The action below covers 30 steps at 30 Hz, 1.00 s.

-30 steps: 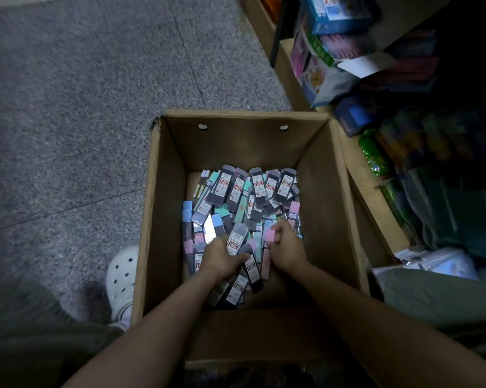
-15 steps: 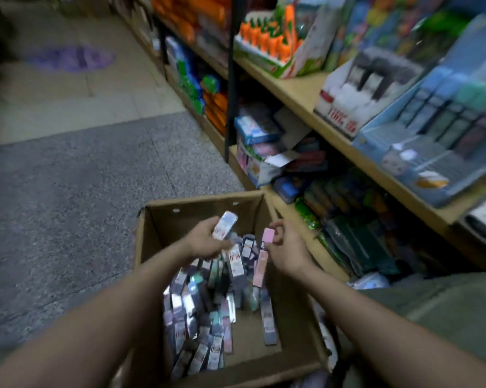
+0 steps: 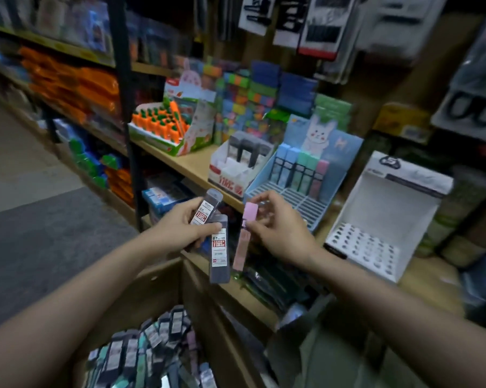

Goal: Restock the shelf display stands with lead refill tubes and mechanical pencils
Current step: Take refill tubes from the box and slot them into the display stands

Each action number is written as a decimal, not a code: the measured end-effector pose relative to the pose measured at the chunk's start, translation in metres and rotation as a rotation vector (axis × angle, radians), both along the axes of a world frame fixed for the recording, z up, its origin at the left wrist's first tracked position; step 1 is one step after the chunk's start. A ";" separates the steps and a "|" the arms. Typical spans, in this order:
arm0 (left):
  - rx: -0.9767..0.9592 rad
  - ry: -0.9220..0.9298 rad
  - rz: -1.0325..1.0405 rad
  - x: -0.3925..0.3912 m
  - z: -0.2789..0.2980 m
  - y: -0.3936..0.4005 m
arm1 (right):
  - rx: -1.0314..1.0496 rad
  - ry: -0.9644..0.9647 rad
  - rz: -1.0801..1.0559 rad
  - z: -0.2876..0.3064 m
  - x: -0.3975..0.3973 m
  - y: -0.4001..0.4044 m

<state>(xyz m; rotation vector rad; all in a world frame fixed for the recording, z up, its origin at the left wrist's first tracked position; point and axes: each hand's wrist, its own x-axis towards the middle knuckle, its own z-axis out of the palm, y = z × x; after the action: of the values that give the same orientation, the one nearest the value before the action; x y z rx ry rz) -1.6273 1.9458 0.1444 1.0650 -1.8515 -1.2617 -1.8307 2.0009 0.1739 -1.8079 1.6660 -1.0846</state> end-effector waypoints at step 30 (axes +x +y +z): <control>0.009 0.239 0.044 -0.027 -0.002 -0.039 | -0.082 0.897 -0.425 0.081 -0.122 -0.063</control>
<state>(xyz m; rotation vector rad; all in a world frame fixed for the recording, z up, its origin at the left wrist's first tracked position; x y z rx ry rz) -1.6542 1.9070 0.1425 0.9112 -1.6357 -1.3113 -1.9524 1.9378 0.2549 -2.2264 2.6312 -0.4701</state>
